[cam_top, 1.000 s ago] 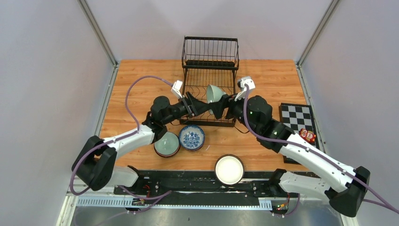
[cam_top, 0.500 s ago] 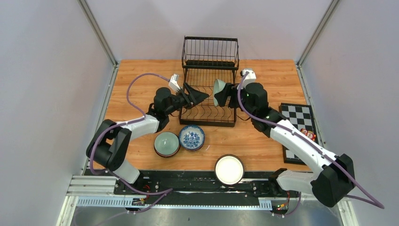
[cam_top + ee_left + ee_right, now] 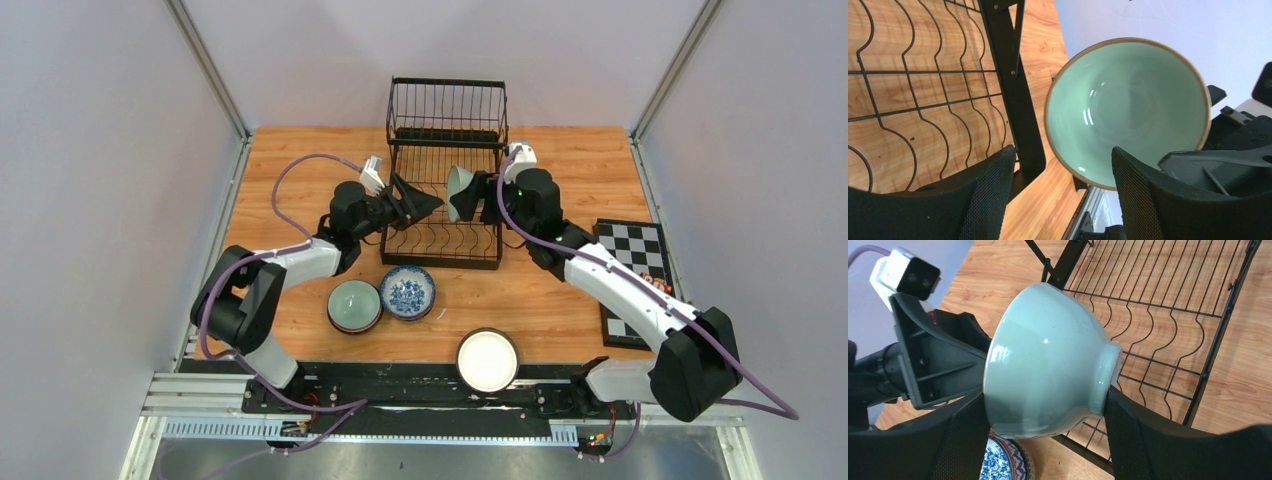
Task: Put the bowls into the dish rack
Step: Place the bowl in the dish rack.
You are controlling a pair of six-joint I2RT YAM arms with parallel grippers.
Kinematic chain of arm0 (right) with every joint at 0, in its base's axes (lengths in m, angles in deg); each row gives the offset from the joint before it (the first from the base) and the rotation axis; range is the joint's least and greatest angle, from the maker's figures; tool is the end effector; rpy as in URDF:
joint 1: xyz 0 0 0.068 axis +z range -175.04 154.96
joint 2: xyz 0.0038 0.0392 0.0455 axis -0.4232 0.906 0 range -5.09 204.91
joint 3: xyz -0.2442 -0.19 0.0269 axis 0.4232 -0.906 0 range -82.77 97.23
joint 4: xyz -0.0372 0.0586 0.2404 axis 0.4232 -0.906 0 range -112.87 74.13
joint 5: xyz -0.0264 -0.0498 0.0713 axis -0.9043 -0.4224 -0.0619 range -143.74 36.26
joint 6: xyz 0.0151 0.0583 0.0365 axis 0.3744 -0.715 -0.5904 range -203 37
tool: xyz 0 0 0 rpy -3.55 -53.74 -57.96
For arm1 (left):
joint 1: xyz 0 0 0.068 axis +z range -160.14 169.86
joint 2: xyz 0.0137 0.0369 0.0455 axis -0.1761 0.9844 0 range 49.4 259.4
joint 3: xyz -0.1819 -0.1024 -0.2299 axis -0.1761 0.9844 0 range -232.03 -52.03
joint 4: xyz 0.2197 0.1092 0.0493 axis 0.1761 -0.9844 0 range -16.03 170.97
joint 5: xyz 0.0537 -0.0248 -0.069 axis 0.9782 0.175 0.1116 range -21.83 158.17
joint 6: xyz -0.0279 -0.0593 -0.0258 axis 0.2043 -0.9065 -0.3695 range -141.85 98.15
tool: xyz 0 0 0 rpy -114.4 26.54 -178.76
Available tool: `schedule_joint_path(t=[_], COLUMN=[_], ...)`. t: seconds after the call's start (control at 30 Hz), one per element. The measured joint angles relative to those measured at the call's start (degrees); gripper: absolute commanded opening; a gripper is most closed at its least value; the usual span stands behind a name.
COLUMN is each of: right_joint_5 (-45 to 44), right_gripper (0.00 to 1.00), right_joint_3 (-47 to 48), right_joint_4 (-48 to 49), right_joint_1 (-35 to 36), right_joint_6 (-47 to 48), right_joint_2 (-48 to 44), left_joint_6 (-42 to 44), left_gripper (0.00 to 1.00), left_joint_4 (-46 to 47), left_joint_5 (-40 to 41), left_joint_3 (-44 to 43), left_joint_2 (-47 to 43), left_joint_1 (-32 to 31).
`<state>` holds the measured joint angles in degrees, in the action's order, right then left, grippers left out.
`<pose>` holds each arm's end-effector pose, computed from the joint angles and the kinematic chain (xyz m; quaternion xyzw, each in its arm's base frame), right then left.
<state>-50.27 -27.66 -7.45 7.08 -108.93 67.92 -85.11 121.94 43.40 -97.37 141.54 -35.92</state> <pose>0.2533 0.1631 0.3669 -0.0606 0.7606 0.3336 0.5537 0.3139 -0.1783 0.2745 -0.0968 0.7326 -0.5725 0.3551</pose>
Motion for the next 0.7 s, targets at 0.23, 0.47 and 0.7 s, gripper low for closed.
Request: schedule_joint_path(t=[0.23, 0.47, 0.7], right_joint_5=[0.35, -0.17, -1.99], right_gripper=[0.02, 0.02, 0.02], right_joint_3=[0.00, 0.00, 0.07], right_joint_4=[0.61, 0.37, -1.62], right_joint_1=[0.00, -0.02, -0.02], right_joint_6=[-0.02, 1.03, 4.74], right_joint_2=[-0.24, -0.79, -0.81], left_joint_6=[-0.44, 1.70, 8.98], left_gripper=[0.72, 0.72, 0.71], left_joint_4=[0.35, -4.17, -19.69], left_joint_5=[-1.07, -0.44, 3.43], left_joint_3=[0.02, -0.11, -2.58], left_joint_2=[1.79, -0.31, -9.57], left_joint_1=[0.00, 0.02, 0.09])
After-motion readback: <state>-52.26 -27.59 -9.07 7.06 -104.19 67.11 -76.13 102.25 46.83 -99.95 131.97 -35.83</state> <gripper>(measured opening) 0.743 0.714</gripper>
